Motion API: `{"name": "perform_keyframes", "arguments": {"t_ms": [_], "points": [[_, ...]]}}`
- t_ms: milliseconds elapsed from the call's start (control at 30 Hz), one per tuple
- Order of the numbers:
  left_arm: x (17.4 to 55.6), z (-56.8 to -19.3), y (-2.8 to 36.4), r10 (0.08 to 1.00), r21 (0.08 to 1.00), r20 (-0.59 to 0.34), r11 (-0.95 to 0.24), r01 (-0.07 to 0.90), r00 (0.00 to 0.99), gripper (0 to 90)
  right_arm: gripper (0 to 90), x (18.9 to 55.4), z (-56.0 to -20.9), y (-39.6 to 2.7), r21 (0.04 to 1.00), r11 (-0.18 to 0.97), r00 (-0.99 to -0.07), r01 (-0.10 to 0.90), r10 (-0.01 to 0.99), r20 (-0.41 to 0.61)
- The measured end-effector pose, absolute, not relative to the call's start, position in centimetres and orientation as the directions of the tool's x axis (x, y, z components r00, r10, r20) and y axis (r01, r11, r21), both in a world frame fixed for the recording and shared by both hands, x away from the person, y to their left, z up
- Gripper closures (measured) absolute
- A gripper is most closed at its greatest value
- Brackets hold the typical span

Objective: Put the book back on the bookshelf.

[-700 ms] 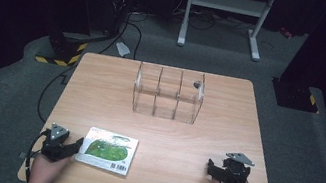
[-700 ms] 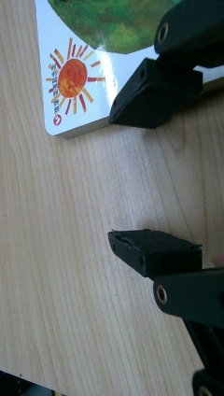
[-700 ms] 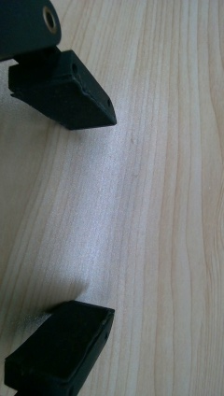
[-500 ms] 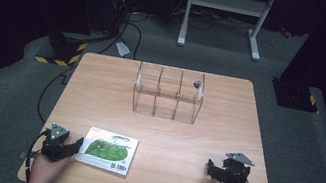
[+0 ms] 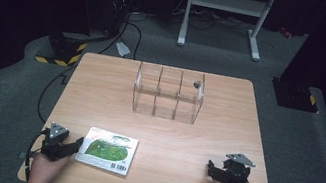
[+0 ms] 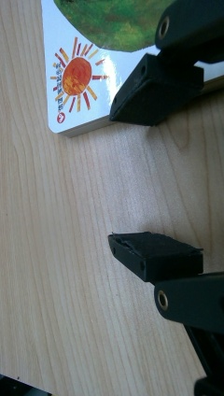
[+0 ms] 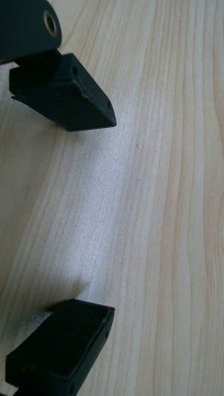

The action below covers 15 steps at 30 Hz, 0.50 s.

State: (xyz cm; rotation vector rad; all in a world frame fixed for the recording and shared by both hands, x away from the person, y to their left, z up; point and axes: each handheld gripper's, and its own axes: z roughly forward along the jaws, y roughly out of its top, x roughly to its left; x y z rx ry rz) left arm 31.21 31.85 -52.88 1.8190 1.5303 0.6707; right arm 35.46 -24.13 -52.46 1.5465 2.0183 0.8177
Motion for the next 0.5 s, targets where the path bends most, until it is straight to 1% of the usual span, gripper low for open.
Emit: {"name": "perform_keyframes", "arguments": {"t_ms": [167,300,433,500], "points": [[31.1,-52.8,32.0,0.983,0.754,-0.042,-0.087,0.651,0.18,32.8,13.2,35.3,-52.3,-24.4,0.709,0.181,-0.257,0.682,0.966,0.0],[31.3,-52.6,32.0,0.984,0.742,-0.021,-0.103,0.662,0.177,32.6,13.8,35.2,-52.0,-24.4,0.722,0.185,-0.263,0.666,0.965,-0.005],[31.1,-52.4,32.5,0.985,0.748,-0.031,-0.09,0.658,0.17,33.1,14.6,35.2,-51.7,-24.3,0.723,0.181,-0.269,0.667,0.963,0.007],[30.9,-52.1,32.8,0.985,0.758,-0.042,-0.08,0.648,0.17,33.8,14.7,35.1,-51.3,-24.1,0.734,0.164,-0.273,0.658,0.962,0.029]]}}
